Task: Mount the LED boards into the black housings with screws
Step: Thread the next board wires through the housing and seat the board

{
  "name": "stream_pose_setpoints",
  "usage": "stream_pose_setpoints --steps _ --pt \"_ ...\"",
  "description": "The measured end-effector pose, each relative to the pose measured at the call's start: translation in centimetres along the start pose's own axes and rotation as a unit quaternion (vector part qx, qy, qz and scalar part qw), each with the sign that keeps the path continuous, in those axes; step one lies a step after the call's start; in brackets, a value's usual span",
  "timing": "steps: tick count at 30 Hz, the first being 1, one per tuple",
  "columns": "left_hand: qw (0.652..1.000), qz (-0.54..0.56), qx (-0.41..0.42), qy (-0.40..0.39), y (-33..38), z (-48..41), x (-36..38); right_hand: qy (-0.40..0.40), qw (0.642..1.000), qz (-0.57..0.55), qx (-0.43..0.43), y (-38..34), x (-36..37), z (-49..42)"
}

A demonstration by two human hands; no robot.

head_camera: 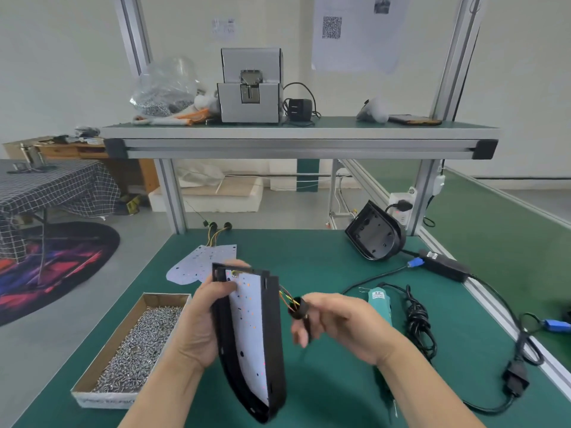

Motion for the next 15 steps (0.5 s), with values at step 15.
stream_pose_setpoints --steps 15 --pt "0.943 -0.325 0.069 0.009 4.9 0.2 1.3 0.206 0.959 0.192 -0.032 -5.1 -1.3 0.4"
Point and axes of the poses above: each hand's wrist, its own z-axis away from the middle knuckle, its own x-axis out of the palm, y = z × x, the point moved 9 cm from there along -z, towards the middle knuckle, and after that the axes turned 2 degrees about z, right-handed, at the moved point
